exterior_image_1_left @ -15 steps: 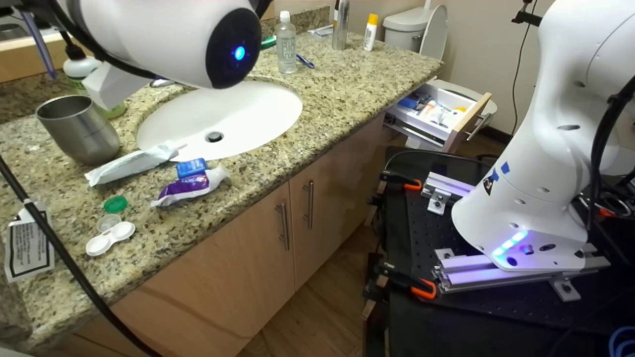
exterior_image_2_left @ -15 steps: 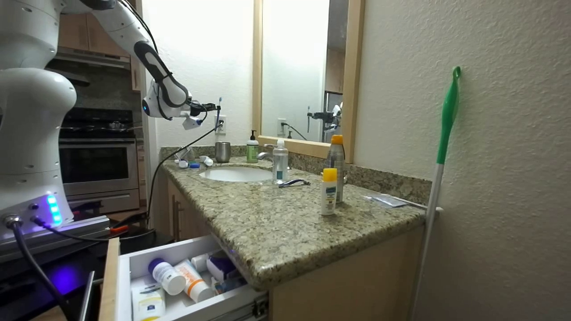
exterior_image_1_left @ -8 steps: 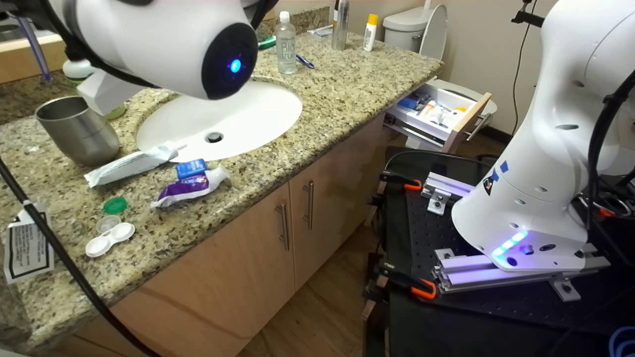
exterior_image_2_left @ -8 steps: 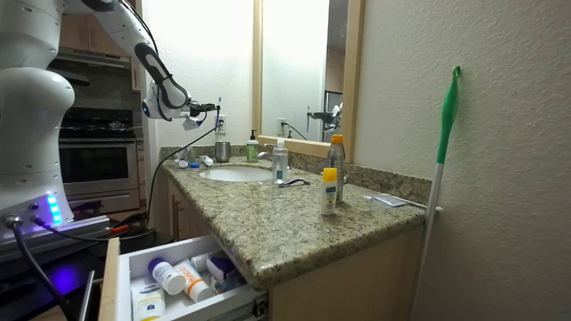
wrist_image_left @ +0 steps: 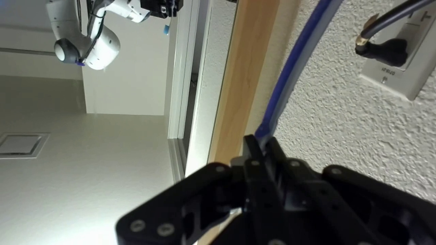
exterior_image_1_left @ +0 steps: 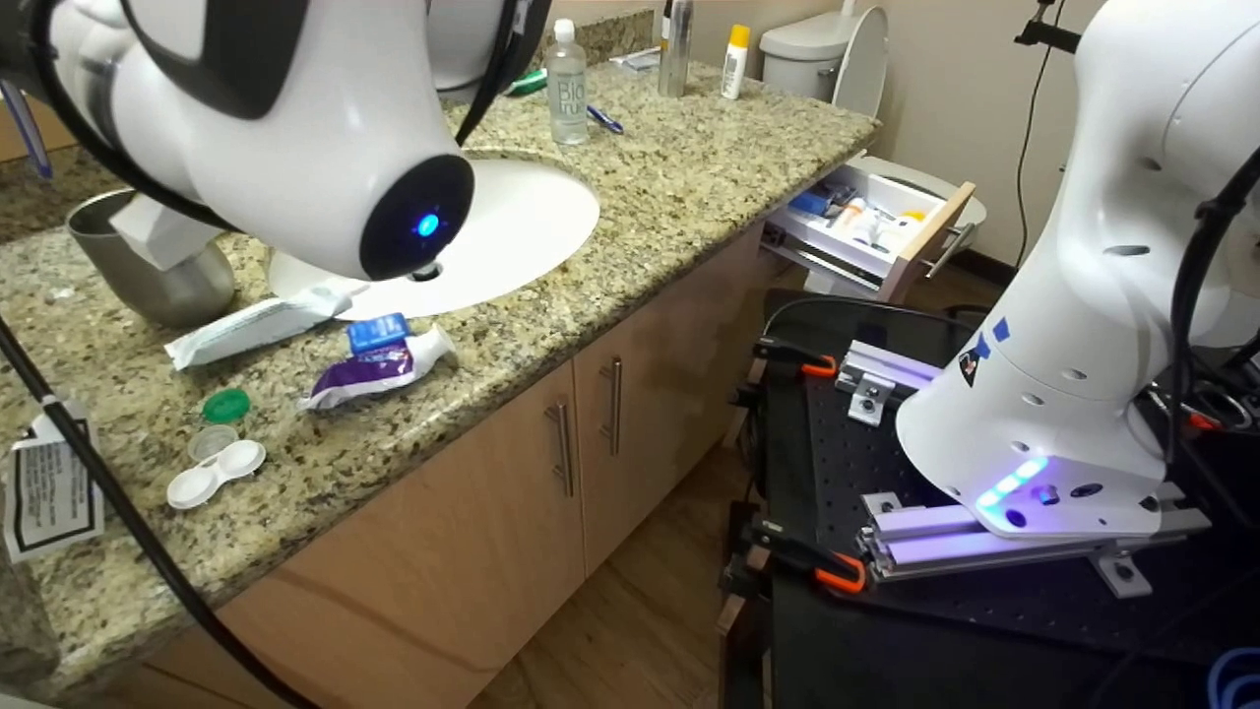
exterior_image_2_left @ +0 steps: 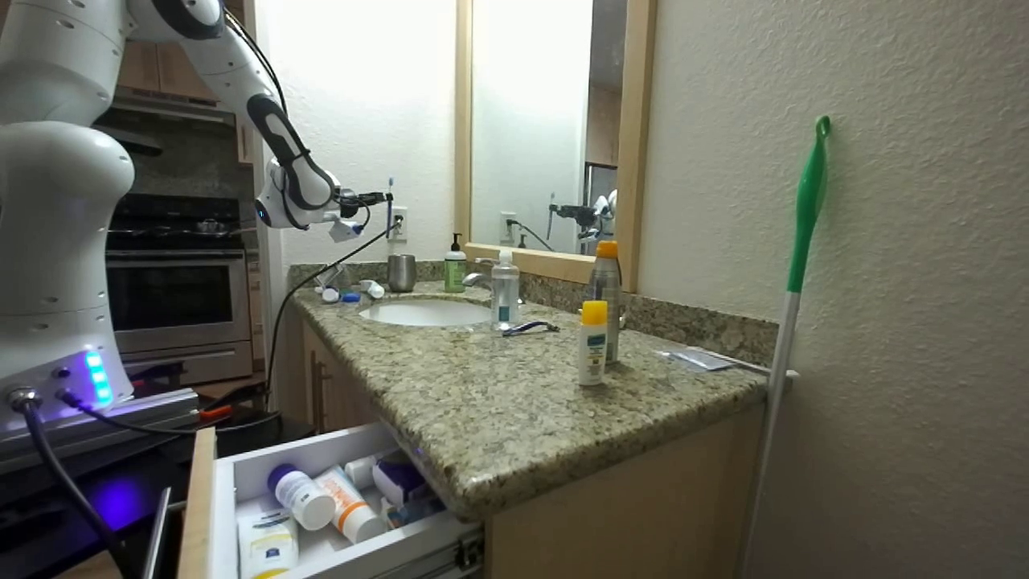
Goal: Remove the toothbrush from the holder then put it back.
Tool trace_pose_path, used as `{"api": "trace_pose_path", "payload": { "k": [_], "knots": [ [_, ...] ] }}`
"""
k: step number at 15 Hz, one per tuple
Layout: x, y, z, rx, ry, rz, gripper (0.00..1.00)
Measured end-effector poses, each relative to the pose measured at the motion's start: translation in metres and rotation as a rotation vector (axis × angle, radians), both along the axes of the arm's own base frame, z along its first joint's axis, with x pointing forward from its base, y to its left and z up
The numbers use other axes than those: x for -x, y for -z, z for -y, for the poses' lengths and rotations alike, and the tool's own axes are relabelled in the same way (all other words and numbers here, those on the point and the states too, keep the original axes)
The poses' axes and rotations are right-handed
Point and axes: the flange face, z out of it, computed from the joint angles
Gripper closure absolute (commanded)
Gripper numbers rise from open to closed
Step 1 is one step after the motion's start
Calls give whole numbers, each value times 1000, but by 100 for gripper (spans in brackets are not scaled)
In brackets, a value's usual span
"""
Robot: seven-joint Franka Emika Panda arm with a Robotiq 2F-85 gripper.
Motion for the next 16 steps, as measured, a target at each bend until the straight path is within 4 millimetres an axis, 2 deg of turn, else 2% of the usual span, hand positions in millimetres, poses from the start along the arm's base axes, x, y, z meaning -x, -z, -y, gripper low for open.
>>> {"api": "trace_pose_path", "payload": {
  "k": [3, 8, 9, 11, 12, 16],
  "knots": [
    [1, 0, -4, -3, -6, 0, 98],
    [-1, 0, 9, -2, 25, 0, 98],
    [-2, 0, 11, -2, 37, 2, 92],
    [-2, 0, 11, -1, 38, 2, 92],
    [-2, 0, 10, -2, 36, 1, 98],
    [-1, 1, 9, -3, 37, -2, 98]
  ]
}}
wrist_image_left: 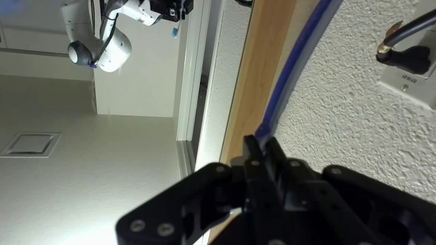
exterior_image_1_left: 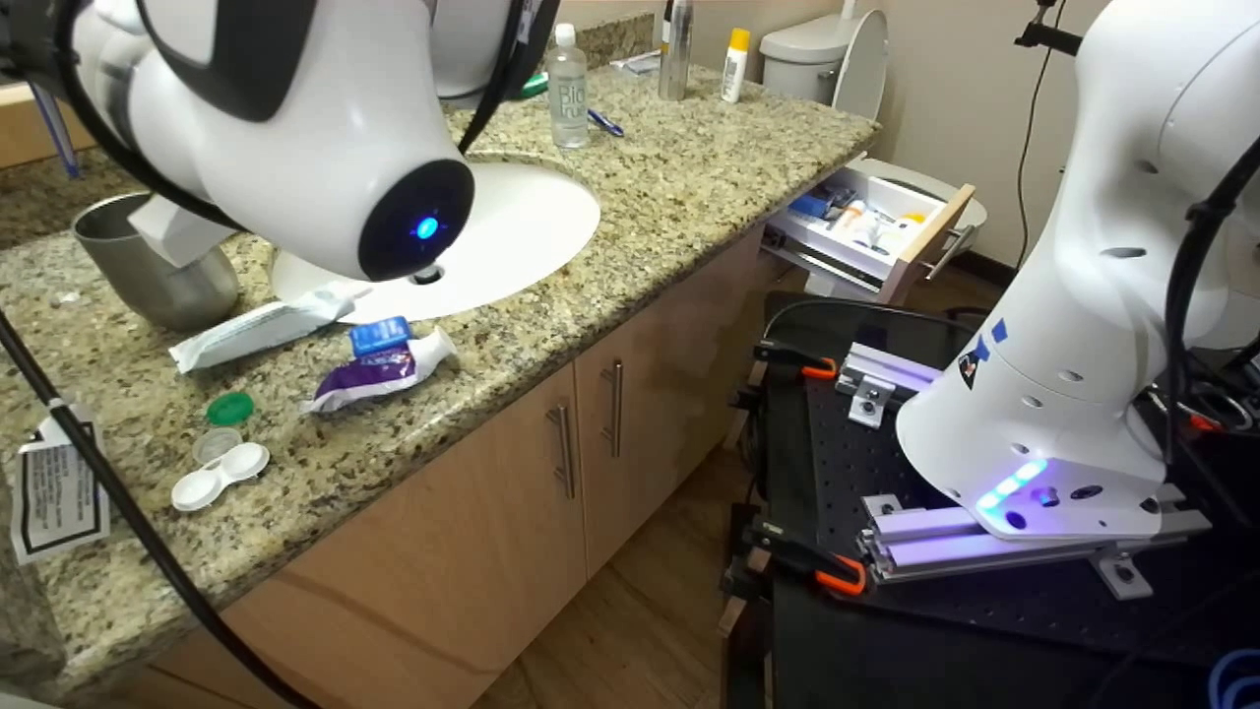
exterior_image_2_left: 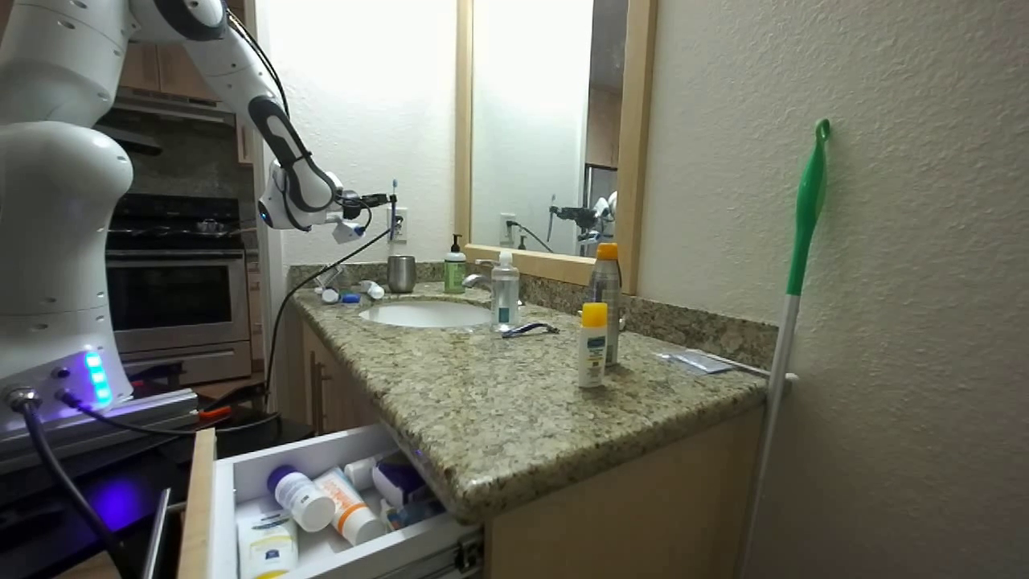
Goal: Remove the toothbrush from the holder then put it back.
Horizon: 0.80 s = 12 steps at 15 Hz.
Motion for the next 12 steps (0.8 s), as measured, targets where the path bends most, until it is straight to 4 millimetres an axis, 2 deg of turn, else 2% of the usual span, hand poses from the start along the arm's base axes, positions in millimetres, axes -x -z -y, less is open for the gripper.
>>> {"api": "trace_pose_path", "payload": {
  "k": [3, 4, 6, 7, 12],
  "knots": [
    [0, 8, 9, -11, 33, -17, 98],
    [0, 11, 12, -18, 49, -24, 92],
    [-1, 17, 15, -27, 72, -27, 92],
    [-1, 18, 16, -27, 74, -28, 98],
    [-1, 20, 16, -31, 78, -33, 98]
  ]
}}
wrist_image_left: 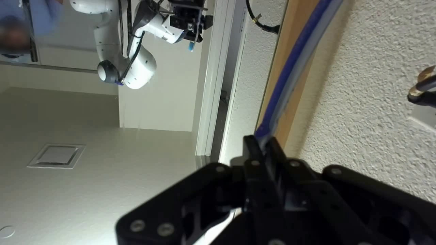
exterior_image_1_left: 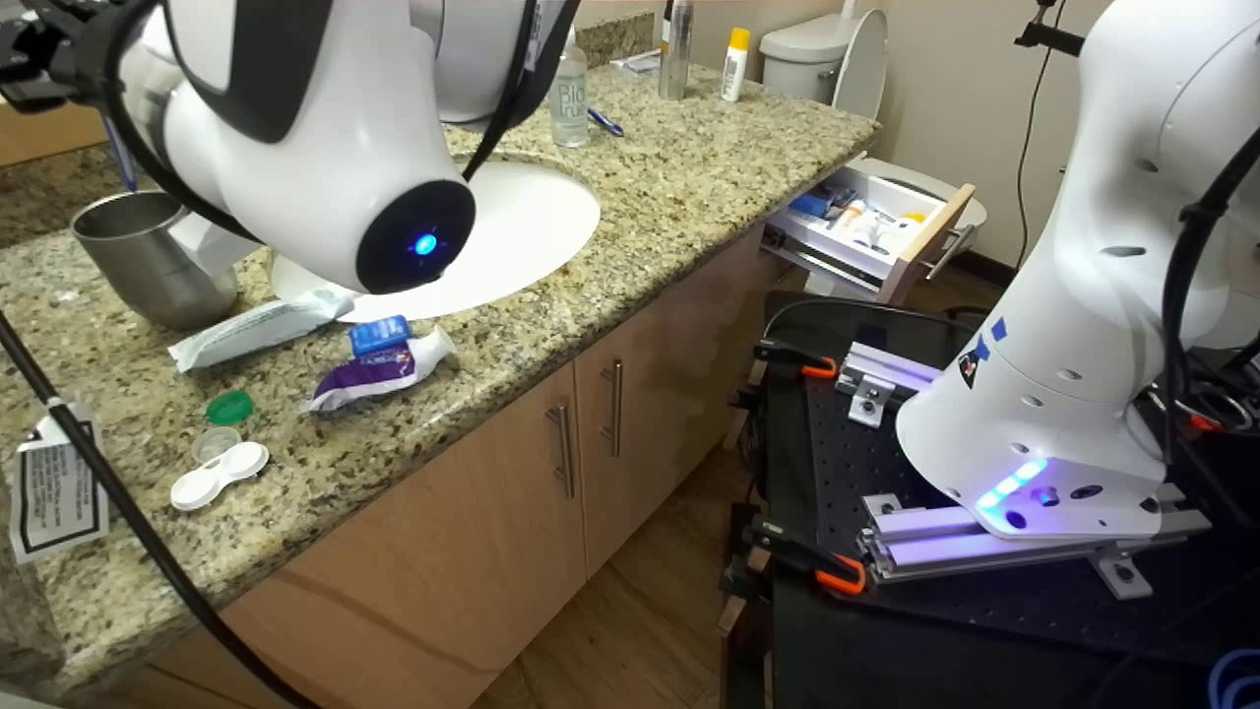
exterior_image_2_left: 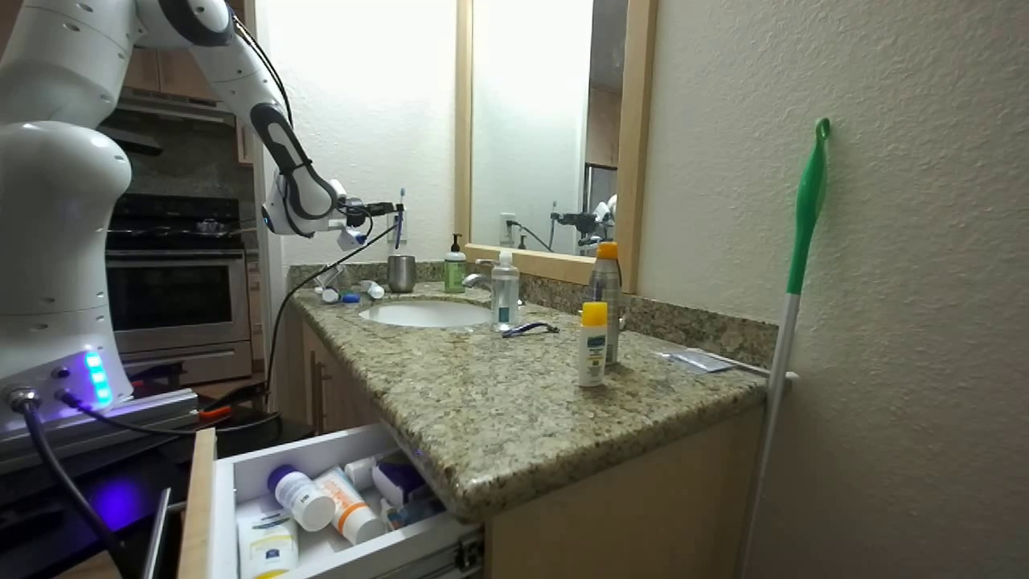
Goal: Remove the toothbrush from the holder then put it back.
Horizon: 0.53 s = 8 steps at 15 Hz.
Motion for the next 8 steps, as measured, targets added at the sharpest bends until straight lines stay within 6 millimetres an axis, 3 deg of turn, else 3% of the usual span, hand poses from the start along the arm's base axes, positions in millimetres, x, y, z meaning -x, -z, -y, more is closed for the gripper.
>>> {"api": "trace_pose_path", "payload": {
  "k": [3, 4, 8],
  "knots": [
    [0, 2, 3, -2, 8, -3, 98],
    [0, 2, 4, -2, 9, -3, 92],
    [0, 2, 3, -3, 8, -2, 98]
  ]
}}
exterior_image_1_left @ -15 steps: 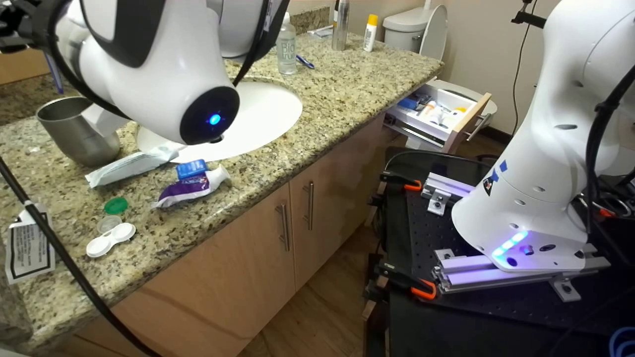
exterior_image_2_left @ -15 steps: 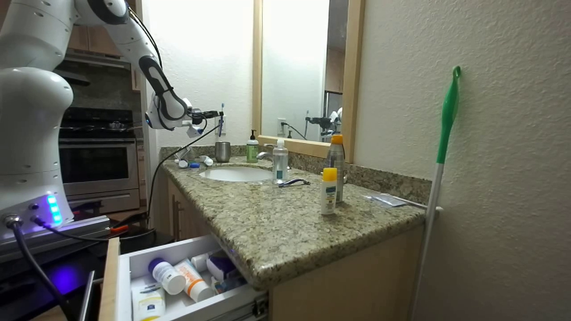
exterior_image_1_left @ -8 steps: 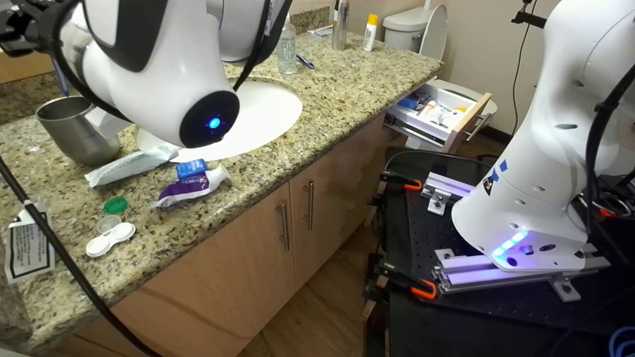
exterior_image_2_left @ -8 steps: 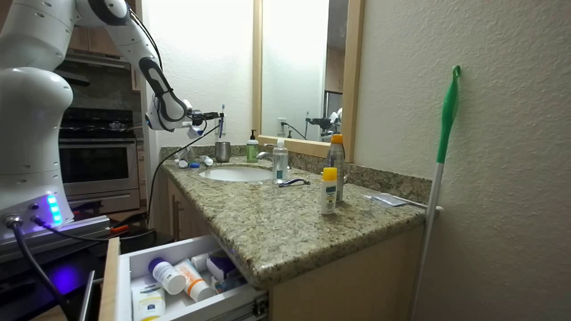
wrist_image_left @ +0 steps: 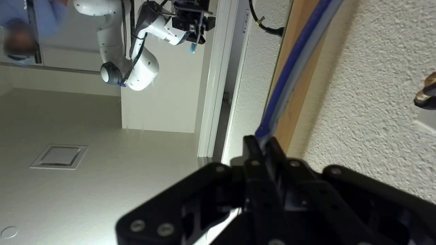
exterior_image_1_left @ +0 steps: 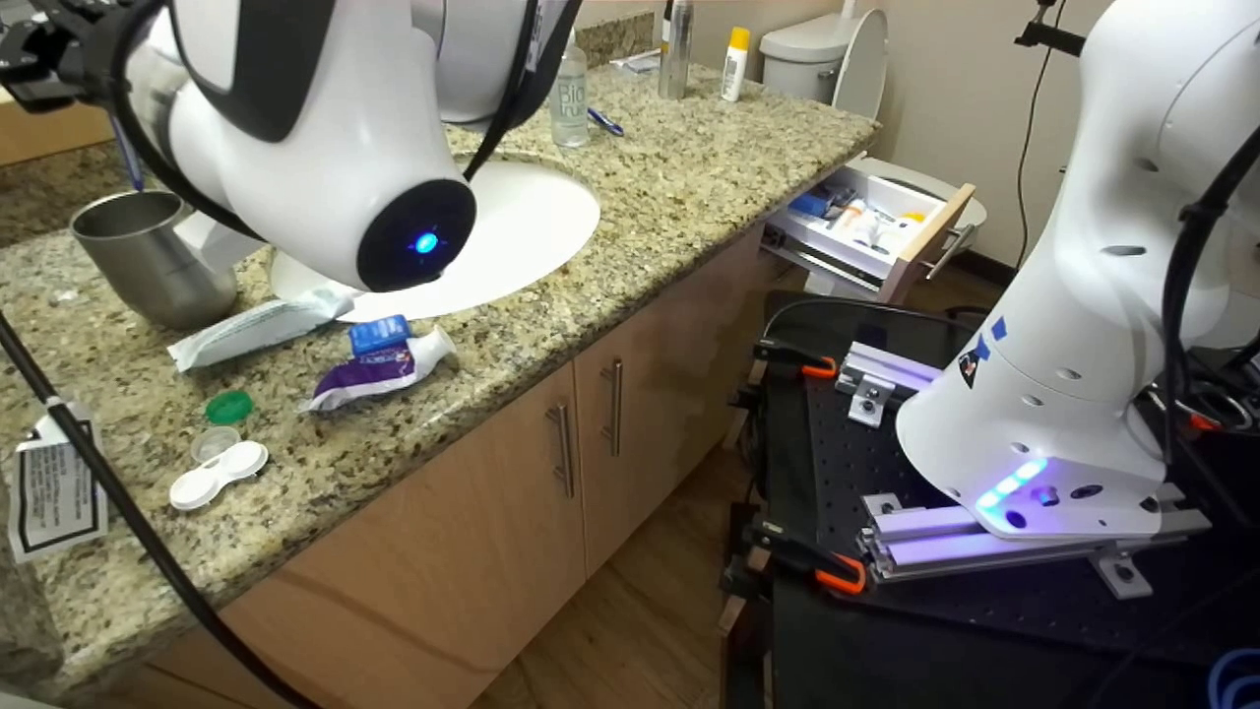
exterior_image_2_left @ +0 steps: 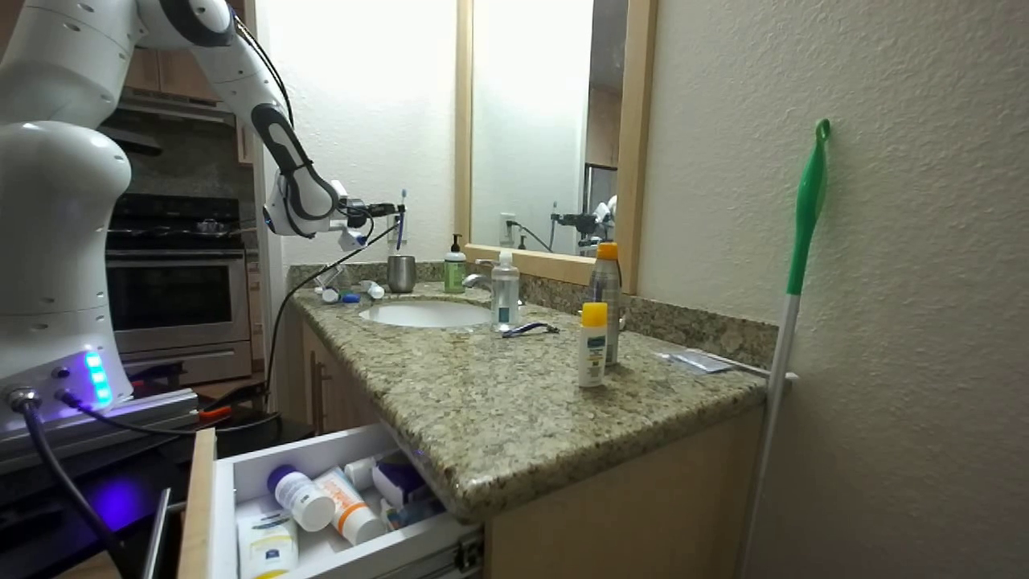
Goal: Remove the toothbrush from the holder then put it back.
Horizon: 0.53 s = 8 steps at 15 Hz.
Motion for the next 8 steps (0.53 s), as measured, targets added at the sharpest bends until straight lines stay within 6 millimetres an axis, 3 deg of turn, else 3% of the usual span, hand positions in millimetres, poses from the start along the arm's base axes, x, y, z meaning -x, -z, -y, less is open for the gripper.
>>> {"api": "trace_pose_path", "payload": {
  "k": [6, 8],
  "knots": [
    [2, 20, 2, -32, -2, -75, 98],
    [1, 25, 1, -31, -2, -79, 92]
  ]
}}
